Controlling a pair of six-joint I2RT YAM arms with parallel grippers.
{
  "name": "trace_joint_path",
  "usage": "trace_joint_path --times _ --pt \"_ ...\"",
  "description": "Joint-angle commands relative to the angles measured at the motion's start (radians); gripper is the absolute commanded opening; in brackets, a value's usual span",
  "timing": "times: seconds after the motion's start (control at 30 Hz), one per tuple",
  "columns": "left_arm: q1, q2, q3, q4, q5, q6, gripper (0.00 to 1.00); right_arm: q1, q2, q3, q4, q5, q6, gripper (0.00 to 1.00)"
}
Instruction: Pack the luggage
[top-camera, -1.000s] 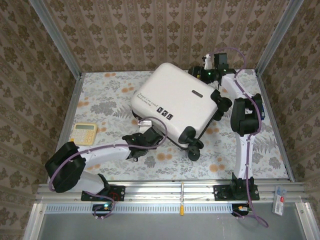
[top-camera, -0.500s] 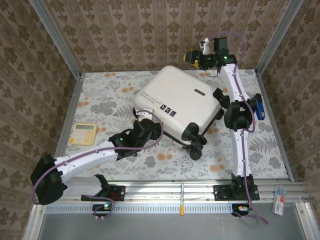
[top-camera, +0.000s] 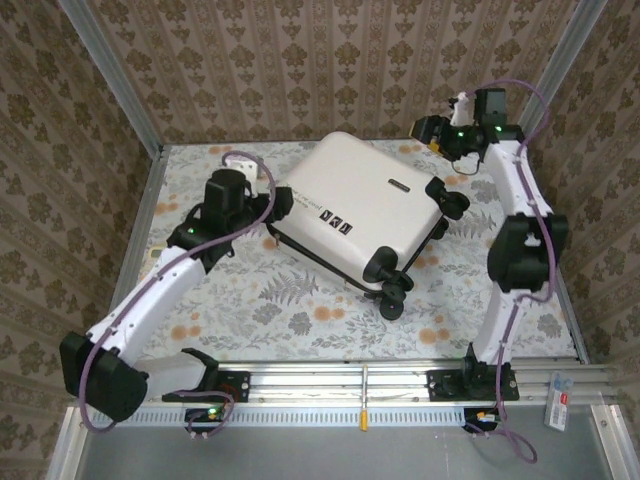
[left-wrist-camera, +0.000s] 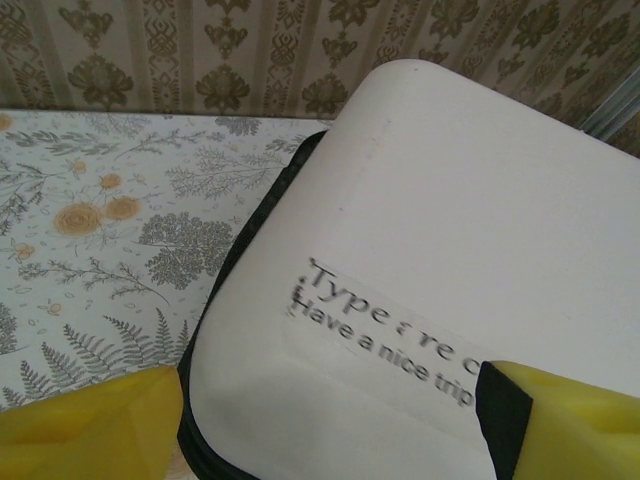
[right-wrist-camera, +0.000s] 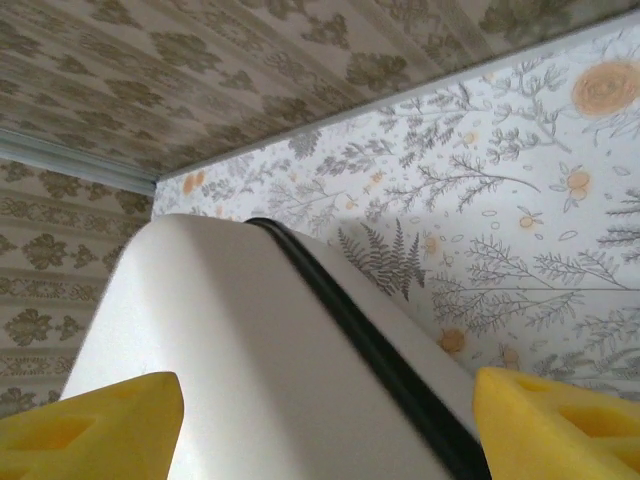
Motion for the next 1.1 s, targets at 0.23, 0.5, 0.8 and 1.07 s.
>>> trace_joint_path --times 0.23,0.5,0.8,1.07 --pt "0.280 0.312 0.209 -0.018 0.430 0.015 0.79 -0.062 -0.486 -0.473 0.108 0.160 -0.048 0.80" --pt "0.339 0.549 0.364 -0.014 0.538 -0.007 0.76 -0.058 -0.801 -0.913 0.232 0.134 0.036 0.84" --pt "0.345 0.706 0.356 0.203 0.703 -0.085 0.75 -0.013 -0.895 -1.086 0.294 0.079 0.069 0.88" --pt "0.354 0.695 0.210 0.431 0.791 -0.239 0.70 0.098 -0.791 -1.036 0.378 0.090 0.082 0.88"
